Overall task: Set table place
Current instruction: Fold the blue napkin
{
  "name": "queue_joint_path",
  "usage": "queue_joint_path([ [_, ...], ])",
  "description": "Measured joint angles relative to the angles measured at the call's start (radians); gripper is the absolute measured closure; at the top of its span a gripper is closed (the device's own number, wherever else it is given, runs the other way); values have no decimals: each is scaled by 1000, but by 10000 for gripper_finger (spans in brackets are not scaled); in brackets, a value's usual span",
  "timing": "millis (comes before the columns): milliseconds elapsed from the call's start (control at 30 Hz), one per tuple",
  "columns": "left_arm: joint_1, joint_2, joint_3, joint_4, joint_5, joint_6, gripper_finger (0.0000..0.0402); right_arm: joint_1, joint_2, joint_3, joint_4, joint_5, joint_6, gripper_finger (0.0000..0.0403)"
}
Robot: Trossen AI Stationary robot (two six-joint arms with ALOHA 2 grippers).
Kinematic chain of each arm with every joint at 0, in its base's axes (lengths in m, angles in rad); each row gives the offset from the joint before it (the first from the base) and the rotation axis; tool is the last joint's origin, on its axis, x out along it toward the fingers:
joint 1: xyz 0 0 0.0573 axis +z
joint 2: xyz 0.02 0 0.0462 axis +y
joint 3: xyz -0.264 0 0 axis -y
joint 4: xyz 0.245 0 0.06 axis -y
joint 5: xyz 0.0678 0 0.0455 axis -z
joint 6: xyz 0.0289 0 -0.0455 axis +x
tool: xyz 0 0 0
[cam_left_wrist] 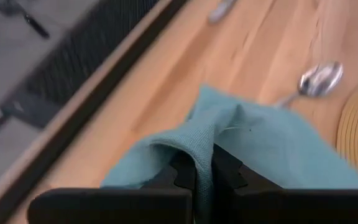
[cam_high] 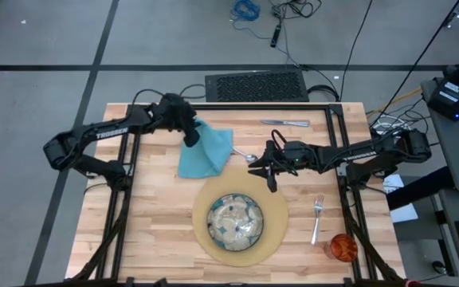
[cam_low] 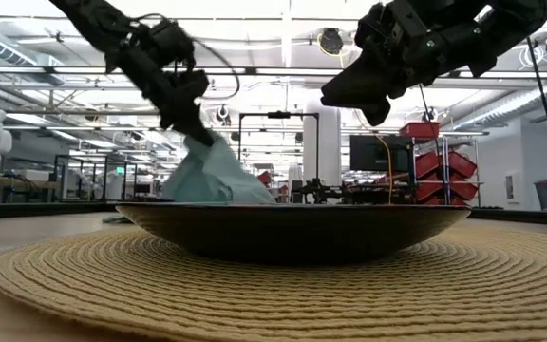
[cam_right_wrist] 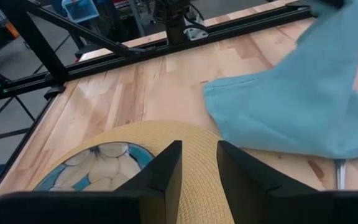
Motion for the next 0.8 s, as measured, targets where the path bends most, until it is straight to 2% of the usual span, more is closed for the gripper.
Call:
queue_joint_path([
  [167, 0, -6, 76, -54, 4, 39, 401, -6, 0, 0, -3, 2, -1, 312],
  [300, 18, 42, 50, -158, 22, 36, 401, 0, 14, 0, 2, 2, -1, 312],
  [400, 22, 74, 6, -158, 40, -9, 401, 4, 41, 0, 7, 1, 2, 312],
  [633, -17, 44, 2, -126, 45, -68, 402, 6, 105, 0, 21, -6, 20, 312],
  [800, -28, 30, 3, -190, 27, -70, 401, 11, 134, 0, 72, -33, 20, 312],
])
